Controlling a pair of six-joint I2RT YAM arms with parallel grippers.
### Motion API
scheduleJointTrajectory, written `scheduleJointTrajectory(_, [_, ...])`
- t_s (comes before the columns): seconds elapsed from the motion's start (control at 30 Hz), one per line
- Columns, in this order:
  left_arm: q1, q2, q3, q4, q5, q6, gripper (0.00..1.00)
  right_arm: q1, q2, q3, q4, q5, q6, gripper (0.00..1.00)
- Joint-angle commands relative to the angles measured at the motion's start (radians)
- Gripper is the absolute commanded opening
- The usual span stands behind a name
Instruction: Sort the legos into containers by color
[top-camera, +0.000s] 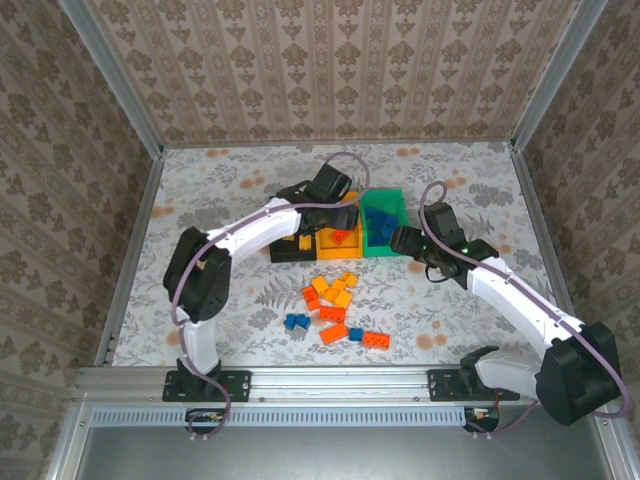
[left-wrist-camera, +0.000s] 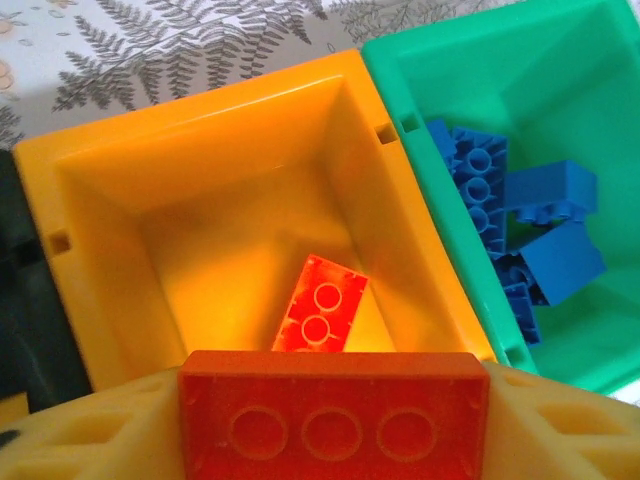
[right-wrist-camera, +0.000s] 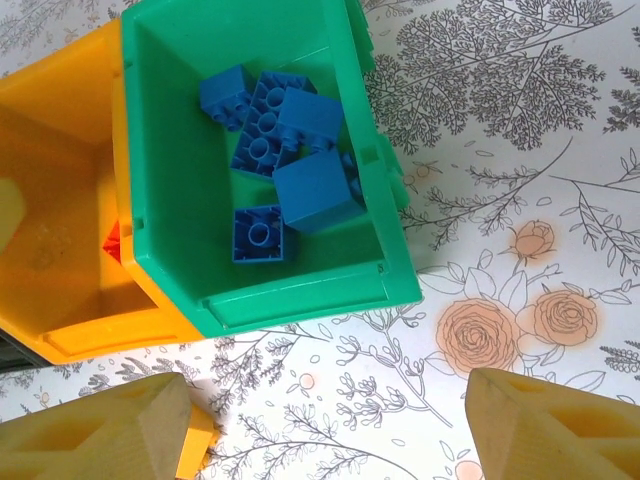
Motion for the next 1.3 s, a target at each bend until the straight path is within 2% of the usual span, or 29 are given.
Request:
scheduleJointTrajectory(0.0, [0.002,0.015,0.069,-0.039,0.029,0.016,0.82,-0.004,-0.032,-0.022,-0.04,-0.015,-0.006,0.75])
scheduleJointTrajectory(0.13, [-0.006,-0.029,0.076,-0.019,0.042,0.004,0.91,-0.003,-0.033,-0.036,-0.057,-0.063,-0.027,0.75])
scheduleJointTrajectory(0.2, [-0.011,-0.078,0.055,-0.006,0.053,-0.002,1.0,0.007,-0.037,-0.058,-0.054,-0.097,-0.04,0.75])
scheduleJointTrajectory(0.43, [-0.026,-0.328,-0.171,0.059,0.071,-0.041,1.0,0.161,-0.023,-0.119,-0.074,-0.174,-0.102,0.75])
scheduleJointTrajectory(0.57, [-0.031,-0.487,-0.348,0.062,0.034,-0.068,1.0,0.263,0.015,-0.153,-0.055,-0.214,-0.11,0.75])
scheduleJointTrajectory(0.7, [-0.031,-0.64,-0.516,0.048,-0.022,-0.11,1.0,0.322,0.055,-0.153,0.004,-0.185,-0.069,0.75])
scheduleJointTrajectory(0.9, [-0.027,-0.839,-0.742,0.048,-0.093,-0.189,1.0,0.349,0.126,-0.106,0.12,-0.098,0.021,0.75])
scheduleJointTrajectory(1.03, [-0.017,-0.919,-0.818,0.024,-0.113,-0.227,1.0,0.379,0.212,-0.044,0.145,-0.079,0.036,0.75])
scheduleJointTrajectory(1.27, [0.013,-1.001,-0.88,0.009,-0.109,-0.241,1.0,0.485,0.4,0.078,0.08,-0.052,0.025,0.76])
